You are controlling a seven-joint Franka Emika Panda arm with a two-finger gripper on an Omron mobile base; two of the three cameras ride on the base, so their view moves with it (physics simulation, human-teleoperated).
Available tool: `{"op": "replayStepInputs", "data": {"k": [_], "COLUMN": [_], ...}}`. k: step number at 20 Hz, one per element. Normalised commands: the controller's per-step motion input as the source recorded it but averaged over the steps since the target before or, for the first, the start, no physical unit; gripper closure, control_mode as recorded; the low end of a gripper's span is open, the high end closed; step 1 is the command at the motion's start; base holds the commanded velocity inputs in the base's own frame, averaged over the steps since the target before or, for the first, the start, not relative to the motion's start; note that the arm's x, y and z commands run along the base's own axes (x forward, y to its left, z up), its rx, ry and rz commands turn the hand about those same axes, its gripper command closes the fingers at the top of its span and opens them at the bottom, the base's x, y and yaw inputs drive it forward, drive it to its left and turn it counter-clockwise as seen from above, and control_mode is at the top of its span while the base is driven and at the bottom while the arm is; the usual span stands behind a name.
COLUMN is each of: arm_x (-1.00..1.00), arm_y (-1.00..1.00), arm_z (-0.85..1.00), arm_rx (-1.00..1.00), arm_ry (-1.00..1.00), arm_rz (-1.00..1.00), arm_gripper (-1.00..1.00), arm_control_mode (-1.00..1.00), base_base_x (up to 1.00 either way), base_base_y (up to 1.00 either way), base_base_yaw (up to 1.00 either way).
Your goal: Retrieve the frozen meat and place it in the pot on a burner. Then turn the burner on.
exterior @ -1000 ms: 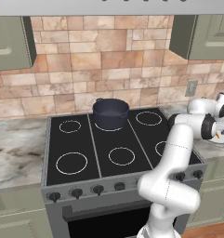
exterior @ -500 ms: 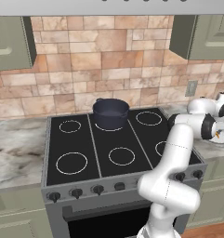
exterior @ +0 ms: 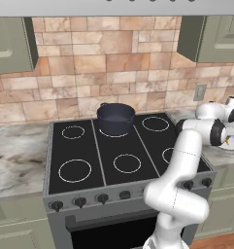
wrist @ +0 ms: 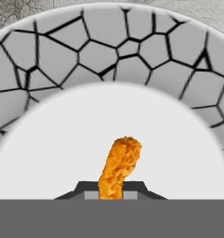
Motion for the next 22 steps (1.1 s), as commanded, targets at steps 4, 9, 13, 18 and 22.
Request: {"op": "replayStepInputs", "data": {"k": [4, 9, 13, 18, 22], "arm_x": [-0.09, -0.49, -0.57, -0.58, -0.59], "arm_y": [0.00, 0.11, 0.49, 0.70, 0.92], "arm_z": [0.17, 0.51, 0.65, 0.56, 0.44], "arm_rx": [0.00, 0.00, -0.01, 0.00, -0.04], "arm_ry": [0.00, -0.04, -0.08, -0.05, -0.08], "arm_rz": [0.00, 0.00, 0.00, 0.00, 0.00], "arm_gripper": [1.00, 1.00, 1.00, 1.00, 1.00], "arm_control_mode": [-1.00, -1.00, -1.00, -1.00, -1.00], "base_base_x": [0.00, 0.00, 0.00, 0.00, 0.00], "base_base_y": [0.00, 0.00, 0.00, 0.00, 0.00], "base_base_yaw": [0.00, 0.00, 0.00, 0.00, 0.00]}}
